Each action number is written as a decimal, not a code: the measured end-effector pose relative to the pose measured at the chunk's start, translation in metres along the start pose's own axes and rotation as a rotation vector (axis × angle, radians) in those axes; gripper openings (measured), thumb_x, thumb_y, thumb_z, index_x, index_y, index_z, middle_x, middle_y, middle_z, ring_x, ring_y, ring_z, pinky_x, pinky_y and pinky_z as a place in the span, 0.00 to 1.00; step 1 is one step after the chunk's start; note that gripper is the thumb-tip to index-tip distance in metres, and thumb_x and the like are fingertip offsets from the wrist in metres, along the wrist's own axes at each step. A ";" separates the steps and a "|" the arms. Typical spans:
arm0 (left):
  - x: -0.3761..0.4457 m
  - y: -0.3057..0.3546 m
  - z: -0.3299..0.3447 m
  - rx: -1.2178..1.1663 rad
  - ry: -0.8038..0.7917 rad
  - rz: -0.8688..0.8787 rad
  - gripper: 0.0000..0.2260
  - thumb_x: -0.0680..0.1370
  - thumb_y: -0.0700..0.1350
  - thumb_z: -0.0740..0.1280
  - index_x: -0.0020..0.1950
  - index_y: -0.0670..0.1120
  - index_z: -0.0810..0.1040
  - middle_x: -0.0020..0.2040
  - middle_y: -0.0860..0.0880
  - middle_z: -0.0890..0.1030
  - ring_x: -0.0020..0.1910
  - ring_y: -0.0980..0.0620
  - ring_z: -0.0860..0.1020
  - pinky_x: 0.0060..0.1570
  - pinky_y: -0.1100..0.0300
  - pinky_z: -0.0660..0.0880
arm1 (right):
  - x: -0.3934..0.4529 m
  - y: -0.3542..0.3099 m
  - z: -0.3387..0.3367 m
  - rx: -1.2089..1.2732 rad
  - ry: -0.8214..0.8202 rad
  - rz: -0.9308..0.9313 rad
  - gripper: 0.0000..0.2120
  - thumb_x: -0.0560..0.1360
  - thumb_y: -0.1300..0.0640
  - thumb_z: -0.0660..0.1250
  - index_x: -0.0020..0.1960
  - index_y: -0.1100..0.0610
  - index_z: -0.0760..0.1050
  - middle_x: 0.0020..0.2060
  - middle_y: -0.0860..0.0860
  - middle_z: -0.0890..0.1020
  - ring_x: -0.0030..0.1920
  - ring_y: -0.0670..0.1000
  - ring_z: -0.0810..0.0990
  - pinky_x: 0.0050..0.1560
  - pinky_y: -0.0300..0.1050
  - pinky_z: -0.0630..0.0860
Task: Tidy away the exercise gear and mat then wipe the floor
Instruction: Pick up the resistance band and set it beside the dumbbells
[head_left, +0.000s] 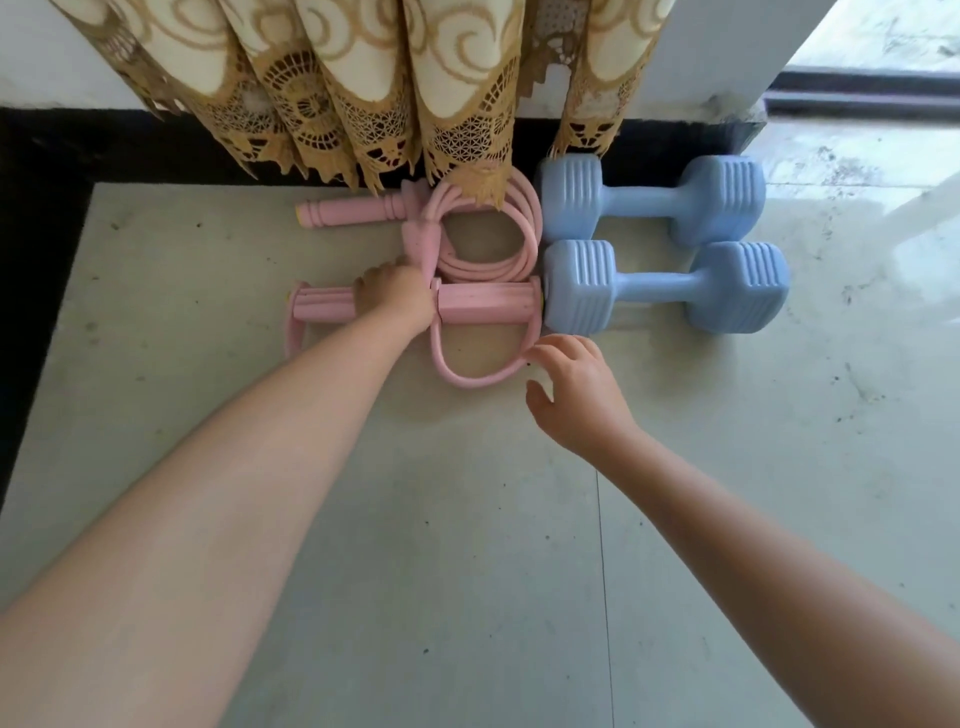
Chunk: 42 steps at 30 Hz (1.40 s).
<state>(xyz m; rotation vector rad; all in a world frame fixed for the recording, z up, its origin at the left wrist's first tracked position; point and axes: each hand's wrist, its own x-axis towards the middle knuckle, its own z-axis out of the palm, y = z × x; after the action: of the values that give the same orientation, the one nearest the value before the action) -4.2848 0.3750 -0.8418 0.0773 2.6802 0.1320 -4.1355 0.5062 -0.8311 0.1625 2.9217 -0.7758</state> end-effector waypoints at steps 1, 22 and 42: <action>0.000 -0.002 0.000 -0.016 -0.003 0.006 0.18 0.81 0.49 0.56 0.67 0.39 0.69 0.65 0.38 0.73 0.65 0.39 0.72 0.62 0.52 0.68 | 0.001 0.000 0.000 0.008 0.012 0.011 0.15 0.64 0.68 0.67 0.51 0.68 0.80 0.49 0.64 0.82 0.51 0.67 0.78 0.51 0.58 0.76; -0.062 -0.034 0.004 0.052 -0.052 0.218 0.17 0.78 0.50 0.63 0.61 0.40 0.73 0.60 0.40 0.78 0.60 0.41 0.76 0.58 0.54 0.69 | -0.013 -0.037 0.006 -0.292 -0.402 0.027 0.21 0.75 0.45 0.62 0.65 0.54 0.70 0.61 0.52 0.75 0.64 0.56 0.69 0.62 0.49 0.65; 0.005 0.012 -0.009 -0.029 0.107 -0.049 0.17 0.80 0.50 0.60 0.62 0.39 0.73 0.61 0.40 0.78 0.61 0.42 0.75 0.61 0.54 0.67 | 0.055 -0.023 0.004 -0.698 -0.328 0.051 0.26 0.80 0.56 0.47 0.75 0.65 0.50 0.76 0.60 0.50 0.77 0.57 0.41 0.74 0.53 0.34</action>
<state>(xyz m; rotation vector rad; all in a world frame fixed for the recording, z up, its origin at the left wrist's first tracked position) -4.2929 0.3868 -0.8345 -0.0053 2.7840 0.1634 -4.1923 0.4883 -0.8306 0.0360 2.6641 0.2305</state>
